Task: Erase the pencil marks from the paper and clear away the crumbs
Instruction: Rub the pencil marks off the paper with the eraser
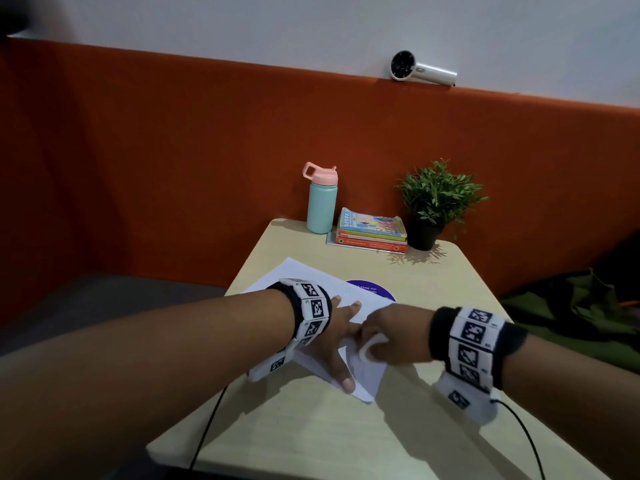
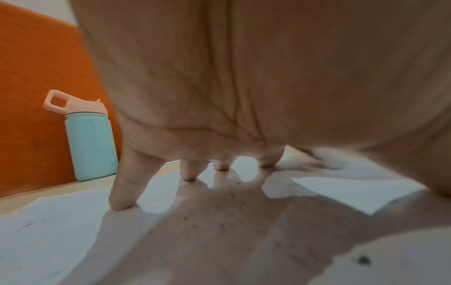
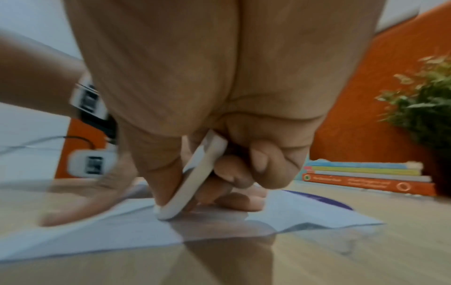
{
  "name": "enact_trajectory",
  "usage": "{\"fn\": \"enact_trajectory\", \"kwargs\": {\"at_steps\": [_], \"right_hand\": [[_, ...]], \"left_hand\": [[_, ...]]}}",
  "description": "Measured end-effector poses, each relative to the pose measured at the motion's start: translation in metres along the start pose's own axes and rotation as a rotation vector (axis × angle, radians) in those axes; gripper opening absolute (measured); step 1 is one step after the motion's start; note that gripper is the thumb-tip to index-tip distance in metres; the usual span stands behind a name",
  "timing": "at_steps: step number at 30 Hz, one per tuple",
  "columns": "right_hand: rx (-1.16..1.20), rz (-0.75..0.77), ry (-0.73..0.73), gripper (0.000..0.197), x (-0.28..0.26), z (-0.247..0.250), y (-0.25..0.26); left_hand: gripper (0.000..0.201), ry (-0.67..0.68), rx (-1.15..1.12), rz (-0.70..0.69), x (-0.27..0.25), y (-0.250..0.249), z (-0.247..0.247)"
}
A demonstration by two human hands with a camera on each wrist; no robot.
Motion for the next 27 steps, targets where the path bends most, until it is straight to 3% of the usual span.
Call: {"fn": "enact_trajectory", "kwargs": {"at_steps": [2, 6, 12, 16, 18, 22, 27], "right_hand": [[-0.019, -0.029, -0.014, 0.030, 0.005, 0.002, -0.007], [0.051, 0.057, 0.133, 0.013, -0.003, -0.024, 0.020], [0.000, -0.076, 0.034, 0.031, 0.012, -0.001, -0.015], [0.110, 0.034, 0.162, 0.016, 0.000, -0.029, 0.016], [0.076, 0.028, 0.173, 0.019, 0.001, -0.022, 0.013], [0.047, -0.049, 0.061, 0.035, 0.010, 0.002, -0.012], [0.106, 0.011, 0.208, 0.023, -0.001, -0.029, 0.013]], "left_hand": [[0.111, 0.004, 0.001, 0.006, 0.001, 0.001, -0.001], [0.111, -0.020, 0.033, -0.011, -0.005, -0.005, 0.004], [0.110, 0.016, 0.018, 0.005, 0.000, 0.001, -0.002], [0.109, -0.016, 0.040, -0.019, -0.003, -0.005, 0.002], [0.110, -0.008, 0.028, -0.016, -0.003, -0.004, 0.003], [0.119, -0.002, 0.014, 0.006, 0.003, 0.001, -0.002], [0.125, -0.030, 0.045, 0.011, 0.001, -0.002, 0.001]]}}
Point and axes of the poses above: each hand's wrist, its own x-axis towards the middle knuckle, its own z-axis out of the back of the hand, y = z × x, the point moved 10 cm from there along x, towards the middle knuckle, and after that the axes turned 4 degrees about z, right-handed, at the moved point
